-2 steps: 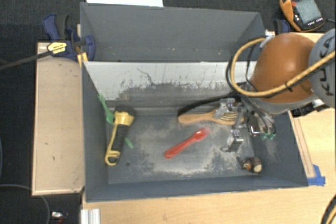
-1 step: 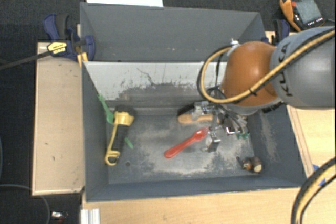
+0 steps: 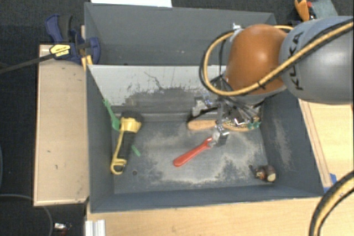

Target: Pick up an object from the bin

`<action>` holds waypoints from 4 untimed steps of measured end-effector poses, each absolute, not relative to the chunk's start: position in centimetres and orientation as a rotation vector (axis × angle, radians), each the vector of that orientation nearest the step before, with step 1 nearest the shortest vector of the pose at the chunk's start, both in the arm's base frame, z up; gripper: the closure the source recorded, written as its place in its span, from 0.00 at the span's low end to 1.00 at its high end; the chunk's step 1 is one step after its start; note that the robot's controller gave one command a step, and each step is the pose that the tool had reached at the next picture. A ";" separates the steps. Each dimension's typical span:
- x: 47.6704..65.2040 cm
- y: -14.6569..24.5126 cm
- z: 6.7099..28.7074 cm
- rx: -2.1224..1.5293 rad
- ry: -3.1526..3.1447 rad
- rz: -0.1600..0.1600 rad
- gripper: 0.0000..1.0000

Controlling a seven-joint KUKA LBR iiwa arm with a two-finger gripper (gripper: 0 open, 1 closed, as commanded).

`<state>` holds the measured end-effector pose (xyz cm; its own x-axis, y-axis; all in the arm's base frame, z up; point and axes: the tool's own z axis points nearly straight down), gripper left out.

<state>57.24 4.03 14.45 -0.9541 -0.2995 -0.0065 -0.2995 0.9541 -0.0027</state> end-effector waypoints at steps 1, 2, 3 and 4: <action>55.1 6.2 12.6 -0.512 3.092 0.002 0.00; 55.1 5.9 7.8 -0.835 3.012 -0.005 0.00; 54.2 4.5 7.1 -0.664 3.058 0.002 1.00; 54.2 4.5 7.1 -0.664 3.058 0.002 1.00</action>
Offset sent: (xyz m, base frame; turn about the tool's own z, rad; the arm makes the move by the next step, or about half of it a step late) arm -0.0229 0.0179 -0.0745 -0.2449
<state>54.23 4.52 7.09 -0.9099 -0.4146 -0.0121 -0.4146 0.9100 -0.0015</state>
